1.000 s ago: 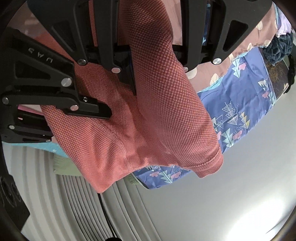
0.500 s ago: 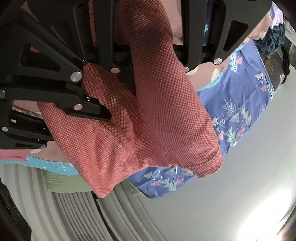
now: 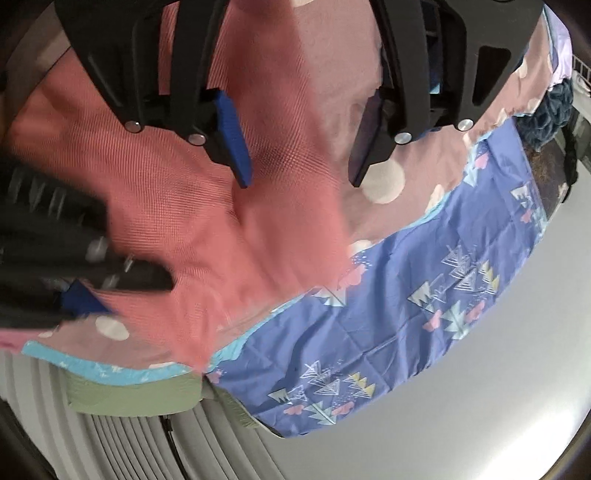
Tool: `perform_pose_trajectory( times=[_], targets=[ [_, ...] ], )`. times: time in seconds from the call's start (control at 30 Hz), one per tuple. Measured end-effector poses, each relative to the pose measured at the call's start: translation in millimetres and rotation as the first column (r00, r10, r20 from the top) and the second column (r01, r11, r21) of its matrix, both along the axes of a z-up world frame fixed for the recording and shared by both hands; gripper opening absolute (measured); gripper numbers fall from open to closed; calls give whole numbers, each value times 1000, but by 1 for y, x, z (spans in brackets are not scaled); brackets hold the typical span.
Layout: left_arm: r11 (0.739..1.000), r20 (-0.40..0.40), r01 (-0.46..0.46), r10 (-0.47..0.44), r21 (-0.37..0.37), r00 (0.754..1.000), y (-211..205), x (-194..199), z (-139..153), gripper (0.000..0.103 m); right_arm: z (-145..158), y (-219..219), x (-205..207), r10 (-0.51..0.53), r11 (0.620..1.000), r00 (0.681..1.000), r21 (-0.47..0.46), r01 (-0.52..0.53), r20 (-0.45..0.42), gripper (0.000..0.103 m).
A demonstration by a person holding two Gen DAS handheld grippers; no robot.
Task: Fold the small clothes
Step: 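Lower the folded shirt onto the blanket and open both grippers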
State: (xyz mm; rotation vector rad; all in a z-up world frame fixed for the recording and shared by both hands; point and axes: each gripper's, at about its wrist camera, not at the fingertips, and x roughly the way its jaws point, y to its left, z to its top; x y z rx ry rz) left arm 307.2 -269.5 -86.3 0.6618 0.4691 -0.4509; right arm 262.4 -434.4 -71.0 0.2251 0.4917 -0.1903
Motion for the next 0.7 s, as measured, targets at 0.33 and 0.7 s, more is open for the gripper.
perform_pose_trajectory(
  times=[0.33,0.7],
  targets=[
    [998,-146,-41,36,-37,989,43,-10,-20,70,-12,-45,-38,-179,962,984,215,171,18,75],
    [963,-221,-38,-23,-267,975,90,-94,13,85,6,-2,-124,-165,971,986,179,156,36,87]
  ],
)
